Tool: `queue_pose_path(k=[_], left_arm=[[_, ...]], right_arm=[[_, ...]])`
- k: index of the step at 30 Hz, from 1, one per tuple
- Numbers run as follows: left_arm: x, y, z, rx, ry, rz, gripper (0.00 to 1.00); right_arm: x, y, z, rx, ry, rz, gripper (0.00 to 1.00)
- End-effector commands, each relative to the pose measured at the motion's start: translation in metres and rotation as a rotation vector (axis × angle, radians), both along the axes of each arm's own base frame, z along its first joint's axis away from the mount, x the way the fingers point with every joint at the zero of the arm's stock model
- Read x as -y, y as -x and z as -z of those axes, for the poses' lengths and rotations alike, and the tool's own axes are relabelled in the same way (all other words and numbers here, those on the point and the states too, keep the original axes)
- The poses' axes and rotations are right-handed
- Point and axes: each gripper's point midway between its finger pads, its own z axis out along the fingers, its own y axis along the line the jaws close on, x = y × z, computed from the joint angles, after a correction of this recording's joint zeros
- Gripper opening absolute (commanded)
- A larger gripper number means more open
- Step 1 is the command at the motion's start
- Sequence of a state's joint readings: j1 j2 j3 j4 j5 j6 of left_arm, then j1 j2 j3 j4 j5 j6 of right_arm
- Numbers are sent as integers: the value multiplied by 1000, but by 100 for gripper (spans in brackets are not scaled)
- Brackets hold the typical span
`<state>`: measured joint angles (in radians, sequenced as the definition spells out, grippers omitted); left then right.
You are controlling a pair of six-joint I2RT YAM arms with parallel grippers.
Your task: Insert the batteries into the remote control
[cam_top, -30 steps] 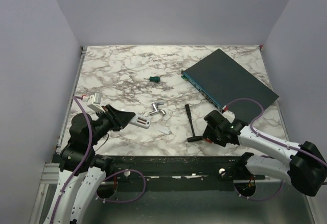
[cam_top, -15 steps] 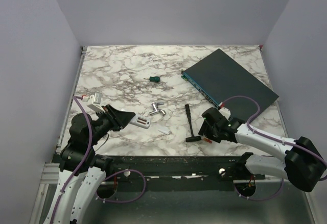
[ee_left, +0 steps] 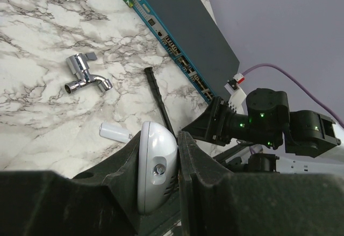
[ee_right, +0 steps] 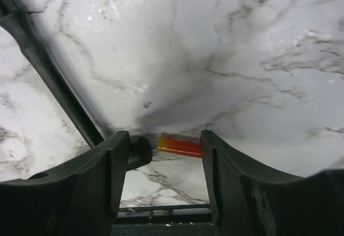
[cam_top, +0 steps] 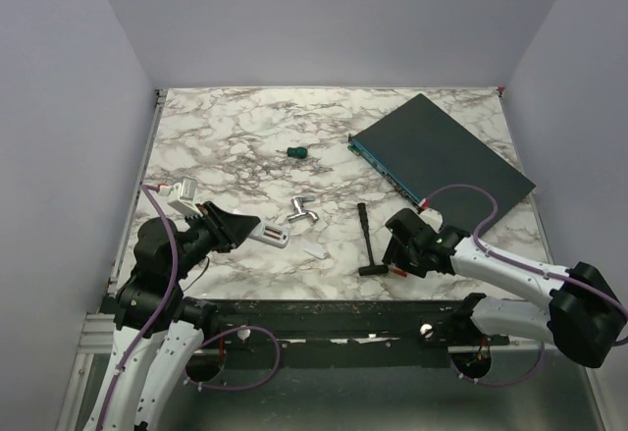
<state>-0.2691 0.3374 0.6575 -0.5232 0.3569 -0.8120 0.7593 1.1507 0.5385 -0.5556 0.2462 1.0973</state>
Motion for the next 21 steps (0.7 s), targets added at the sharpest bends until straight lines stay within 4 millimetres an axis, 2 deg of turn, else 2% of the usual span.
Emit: queue_pose_path(k=[1, 11, 17, 21], left_arm=[[2, 3, -5, 27, 5, 20, 0], [3, 4, -7, 25, 2, 28, 0], [1, 5, -4, 22, 0, 22, 0], [3, 4, -5, 19, 10, 29, 0]], right_arm=[[30, 9, -12, -9, 127, 31, 62], [23, 24, 4, -68, 68, 16, 64], [28, 26, 7, -67, 86, 20, 64], [26, 20, 6, -44, 81, 26, 65]])
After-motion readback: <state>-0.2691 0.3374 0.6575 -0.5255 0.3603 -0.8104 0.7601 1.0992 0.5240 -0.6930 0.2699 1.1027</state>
